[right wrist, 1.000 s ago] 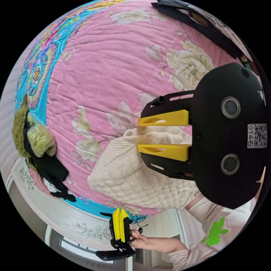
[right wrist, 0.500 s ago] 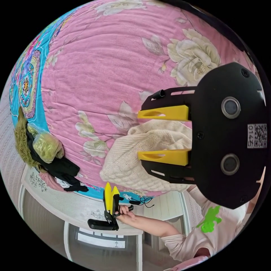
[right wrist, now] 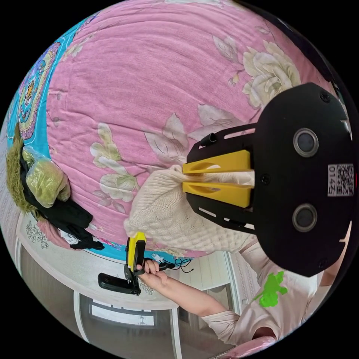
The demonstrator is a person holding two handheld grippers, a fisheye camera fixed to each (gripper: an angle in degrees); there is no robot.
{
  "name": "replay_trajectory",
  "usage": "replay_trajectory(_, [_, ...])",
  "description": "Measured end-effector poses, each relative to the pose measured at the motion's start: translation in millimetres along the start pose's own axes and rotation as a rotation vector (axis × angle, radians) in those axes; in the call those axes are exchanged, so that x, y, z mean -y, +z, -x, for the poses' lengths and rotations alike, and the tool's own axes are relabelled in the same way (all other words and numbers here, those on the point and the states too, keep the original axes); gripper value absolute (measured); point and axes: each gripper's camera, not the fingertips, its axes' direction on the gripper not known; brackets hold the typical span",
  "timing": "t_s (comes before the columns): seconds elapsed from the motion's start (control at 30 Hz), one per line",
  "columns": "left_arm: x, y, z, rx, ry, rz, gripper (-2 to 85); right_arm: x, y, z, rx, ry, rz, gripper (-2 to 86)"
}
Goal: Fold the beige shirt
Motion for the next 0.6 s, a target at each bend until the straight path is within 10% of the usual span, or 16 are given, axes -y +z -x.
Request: replay_trajectory(0.6, [-218,-49,-179,0.273,0.696,-0.352,5.1,-191,4,105,-0.136,-0.310,-0.342,2.8])
